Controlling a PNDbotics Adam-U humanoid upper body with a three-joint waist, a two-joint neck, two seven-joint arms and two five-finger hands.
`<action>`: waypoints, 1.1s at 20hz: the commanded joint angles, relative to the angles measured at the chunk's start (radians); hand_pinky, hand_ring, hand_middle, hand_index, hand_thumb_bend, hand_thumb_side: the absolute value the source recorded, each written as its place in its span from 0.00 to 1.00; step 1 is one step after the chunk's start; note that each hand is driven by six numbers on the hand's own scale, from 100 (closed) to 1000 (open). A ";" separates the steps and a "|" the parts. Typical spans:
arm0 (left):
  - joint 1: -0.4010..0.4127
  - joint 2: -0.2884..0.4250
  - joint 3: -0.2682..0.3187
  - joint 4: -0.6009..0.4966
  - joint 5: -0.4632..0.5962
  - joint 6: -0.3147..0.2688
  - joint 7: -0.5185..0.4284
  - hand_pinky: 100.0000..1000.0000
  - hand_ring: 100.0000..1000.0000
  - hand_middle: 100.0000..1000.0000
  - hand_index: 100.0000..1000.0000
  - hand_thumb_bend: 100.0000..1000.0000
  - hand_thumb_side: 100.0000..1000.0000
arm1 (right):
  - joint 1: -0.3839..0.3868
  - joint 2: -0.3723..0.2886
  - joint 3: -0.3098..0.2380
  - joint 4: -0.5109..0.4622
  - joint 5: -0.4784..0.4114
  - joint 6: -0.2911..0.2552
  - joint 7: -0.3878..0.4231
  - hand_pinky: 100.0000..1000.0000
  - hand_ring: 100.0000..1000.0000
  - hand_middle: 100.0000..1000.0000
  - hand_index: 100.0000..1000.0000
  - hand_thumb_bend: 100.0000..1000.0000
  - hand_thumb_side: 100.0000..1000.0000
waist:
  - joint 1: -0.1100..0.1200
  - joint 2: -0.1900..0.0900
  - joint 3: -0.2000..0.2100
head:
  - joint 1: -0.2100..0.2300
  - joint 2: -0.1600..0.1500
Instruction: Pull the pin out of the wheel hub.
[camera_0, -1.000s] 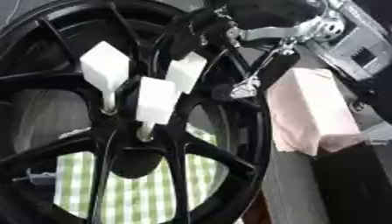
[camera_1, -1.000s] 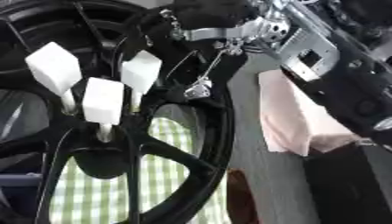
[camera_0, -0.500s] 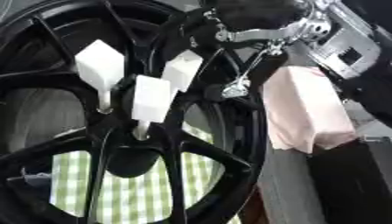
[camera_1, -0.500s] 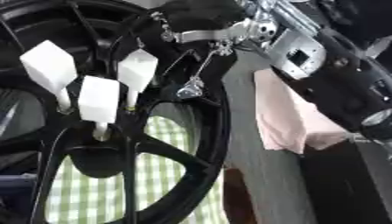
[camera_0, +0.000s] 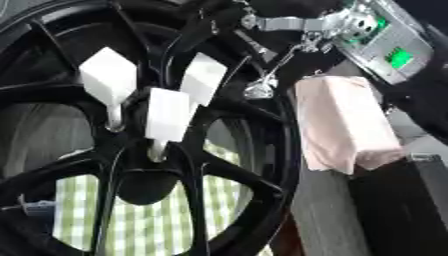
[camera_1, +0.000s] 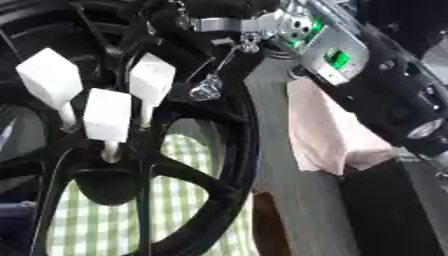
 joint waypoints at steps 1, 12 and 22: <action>-0.005 0.000 0.005 -0.016 0.002 0.001 0.001 0.75 0.55 0.55 0.67 0.15 0.75 | -0.001 -0.042 -0.017 -0.010 0.003 0.008 -0.001 0.88 1.00 0.78 0.88 0.22 0.09 | 0.010 -0.025 0.000 | -0.006 -0.023; -0.004 -0.013 0.009 -0.016 0.001 0.004 0.008 0.75 0.54 0.55 0.67 0.15 0.76 | 0.010 -0.041 -0.008 -0.008 0.040 0.011 0.006 0.88 1.00 0.78 0.88 0.23 0.09 | 0.010 -0.017 0.012 | -0.013 -0.031; -0.004 -0.019 0.008 -0.016 -0.001 0.005 0.009 0.75 0.54 0.54 0.67 0.15 0.76 | 0.008 -0.035 0.010 0.018 0.061 0.007 0.018 0.87 1.00 0.75 0.85 0.19 0.04 | 0.010 -0.012 0.022 | -0.035 -0.027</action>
